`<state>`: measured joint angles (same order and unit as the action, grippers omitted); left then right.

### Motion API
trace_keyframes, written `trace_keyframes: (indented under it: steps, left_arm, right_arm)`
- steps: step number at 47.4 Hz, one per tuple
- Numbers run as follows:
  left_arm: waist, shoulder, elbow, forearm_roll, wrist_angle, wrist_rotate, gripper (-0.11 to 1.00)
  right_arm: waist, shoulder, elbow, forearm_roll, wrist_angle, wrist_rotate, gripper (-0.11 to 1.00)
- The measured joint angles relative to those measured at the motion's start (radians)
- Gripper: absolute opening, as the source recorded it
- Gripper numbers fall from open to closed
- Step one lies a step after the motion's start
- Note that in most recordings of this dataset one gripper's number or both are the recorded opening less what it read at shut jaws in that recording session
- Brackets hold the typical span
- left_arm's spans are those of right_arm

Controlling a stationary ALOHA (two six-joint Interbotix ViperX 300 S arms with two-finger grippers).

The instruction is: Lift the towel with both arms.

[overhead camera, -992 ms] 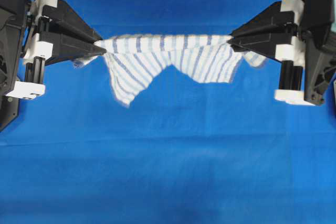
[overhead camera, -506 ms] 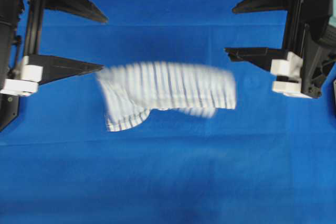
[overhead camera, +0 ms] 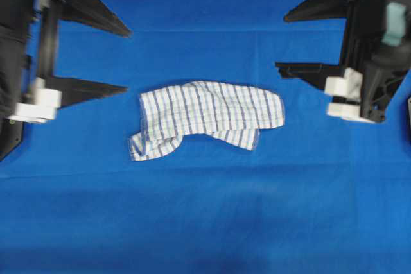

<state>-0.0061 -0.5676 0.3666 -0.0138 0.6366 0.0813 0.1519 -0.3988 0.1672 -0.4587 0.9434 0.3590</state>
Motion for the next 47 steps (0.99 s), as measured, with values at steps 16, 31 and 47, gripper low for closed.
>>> trace_keyframes:
  steps: [16, 31, 47]
  left_arm:
    - [0.002, 0.038, 0.173, -0.002, -0.19, -0.002, 0.93]
    - [0.002, 0.091, 0.31, -0.006, -0.318, -0.002, 0.93]
    - [0.002, 0.172, 0.468, -0.006, -0.549, -0.003, 0.93]
  right_arm:
    - [0.002, 0.005, 0.19, 0.0, -0.16, 0.103, 0.67]
    - [0.0, 0.02, 0.382, 0.0, -0.357, 0.201, 0.67]
    - [-0.034, 0.095, 0.535, 0.0, -0.586, 0.258, 0.67]
